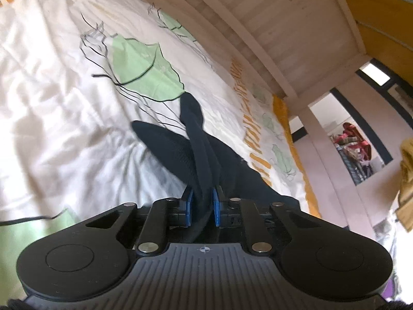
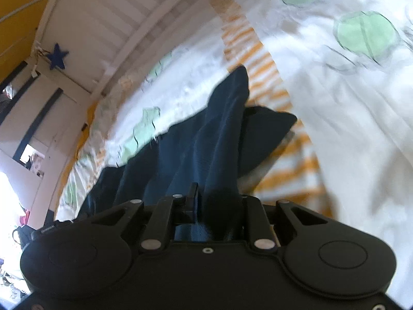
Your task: Fold large clothes
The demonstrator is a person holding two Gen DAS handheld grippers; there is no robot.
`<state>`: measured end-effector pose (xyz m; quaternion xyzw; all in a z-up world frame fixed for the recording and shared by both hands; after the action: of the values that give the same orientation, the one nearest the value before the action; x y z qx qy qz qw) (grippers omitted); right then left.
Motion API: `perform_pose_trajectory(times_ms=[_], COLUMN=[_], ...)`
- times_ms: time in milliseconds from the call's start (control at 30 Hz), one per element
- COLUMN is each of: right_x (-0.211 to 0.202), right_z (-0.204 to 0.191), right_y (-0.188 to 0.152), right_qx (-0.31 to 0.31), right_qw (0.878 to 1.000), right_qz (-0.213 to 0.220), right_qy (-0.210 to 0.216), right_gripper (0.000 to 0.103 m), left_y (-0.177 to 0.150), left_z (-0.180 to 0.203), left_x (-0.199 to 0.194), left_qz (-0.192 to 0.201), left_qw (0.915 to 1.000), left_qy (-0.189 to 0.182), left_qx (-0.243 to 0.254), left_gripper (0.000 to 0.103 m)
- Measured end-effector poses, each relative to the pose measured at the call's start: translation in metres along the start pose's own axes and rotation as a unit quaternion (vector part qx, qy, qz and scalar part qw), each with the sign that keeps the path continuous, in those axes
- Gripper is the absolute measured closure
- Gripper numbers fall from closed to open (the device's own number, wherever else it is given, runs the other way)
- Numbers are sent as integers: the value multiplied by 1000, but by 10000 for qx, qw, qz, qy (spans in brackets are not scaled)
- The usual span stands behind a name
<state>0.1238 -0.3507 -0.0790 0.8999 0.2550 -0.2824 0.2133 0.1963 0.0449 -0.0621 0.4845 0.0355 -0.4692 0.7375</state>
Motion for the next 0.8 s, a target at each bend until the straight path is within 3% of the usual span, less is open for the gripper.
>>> perform_pose_trajectory(times_ms=[100,167,233,300,433,633,800], right_x=[-4,2,10,17,25,32,42], right_z=[10,15,19,20,23,35,34], right_y=[-1,-2,-2,-1,3,9,19], right_qx=[32,-82,-178,-320,-247,-138,-157], right_qw=[9996,9978,9940,9902,9910,9914,9927], right_qz=[18,131,298,445,523,637,711], right_qy=[-294,-639,-1036,-1287,-1210,-1133,-965], right_gripper=[78,70,53,44,24,20,13], left_y=[-1,-2,-2,-2,-7,-12,-21], left_z=[0,2,7,16,38,78,106], left_x=[-12,-14,-14,-9,3,43,85], left_qz=[-62,-97,-124,-180,-188,-161,-377], left_qw=[9966,9912,9851,9801,9775,9753,9651], left_qy=[542,837,1030,1129,988,790,872], left_qx=[612,1018,1370,1625,1855,2057,2439], left_gripper=[88,87,82,76,66,43,41])
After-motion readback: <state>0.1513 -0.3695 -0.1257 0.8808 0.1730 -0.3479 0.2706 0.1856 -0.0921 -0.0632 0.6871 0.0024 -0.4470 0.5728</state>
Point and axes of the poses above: each gripper's, at about its wrist camera, not at the fingertips, and x roughly the way its jaws point, z to its right, y to its top, the point moved 7 cm from there along x, roughly the way its jaws point, and after that the axes turned 15 degrees about x, right-handed, at the moved point
